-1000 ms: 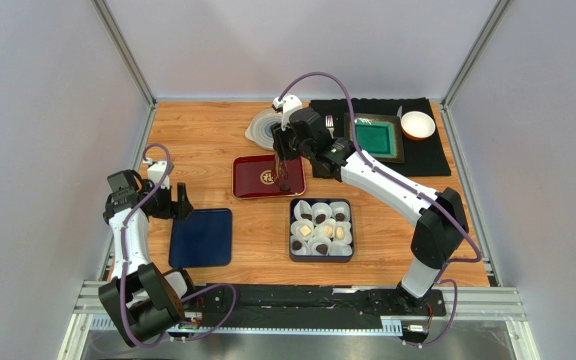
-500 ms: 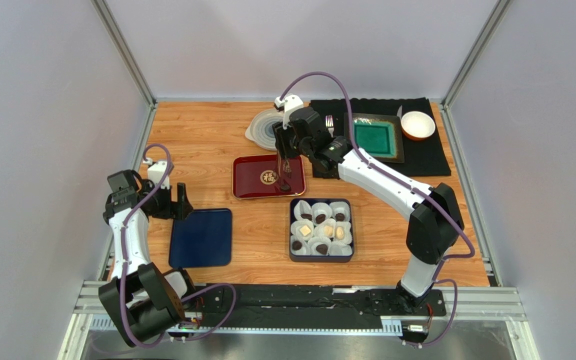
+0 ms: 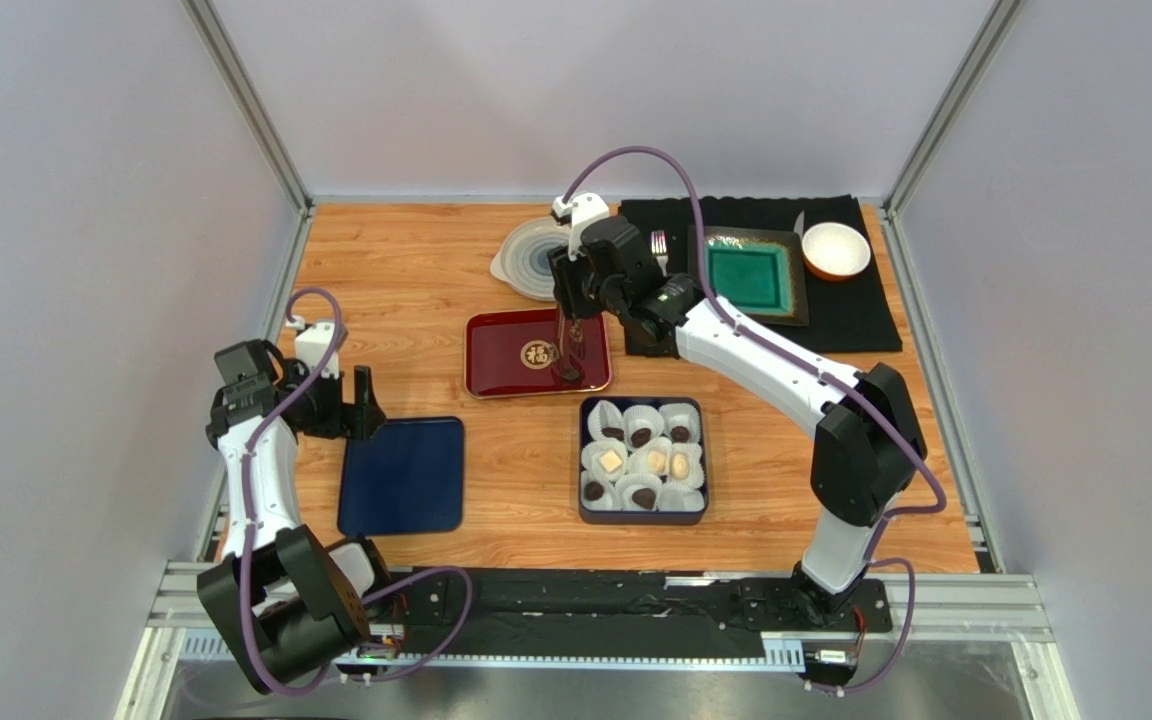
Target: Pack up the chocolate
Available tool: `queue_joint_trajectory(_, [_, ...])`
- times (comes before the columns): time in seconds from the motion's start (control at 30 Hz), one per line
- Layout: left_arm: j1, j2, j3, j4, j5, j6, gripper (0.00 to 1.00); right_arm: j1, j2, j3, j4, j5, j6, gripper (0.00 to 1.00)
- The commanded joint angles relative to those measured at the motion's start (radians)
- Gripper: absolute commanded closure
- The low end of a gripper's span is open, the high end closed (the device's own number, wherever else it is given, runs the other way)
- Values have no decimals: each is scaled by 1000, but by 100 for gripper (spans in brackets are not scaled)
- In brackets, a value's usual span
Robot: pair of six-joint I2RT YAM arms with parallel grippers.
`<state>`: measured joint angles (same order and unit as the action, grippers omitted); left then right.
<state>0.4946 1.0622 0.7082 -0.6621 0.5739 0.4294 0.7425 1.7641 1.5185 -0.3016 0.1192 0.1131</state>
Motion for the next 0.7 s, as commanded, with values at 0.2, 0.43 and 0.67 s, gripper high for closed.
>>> queue_joint_trajectory(0.2, [13, -2, 20, 9, 15, 29, 9, -5, -8, -21, 48, -27, 23, 59])
queue_joint_trajectory(0.43, [16, 1, 19, 12, 15, 31, 9, -5, -14, -31, 44, -24, 22, 59])
queue_joint_trajectory(0.67, [19, -5, 16, 12, 12, 34, 9, -9, -34, -64, 36, -13, 14, 62])
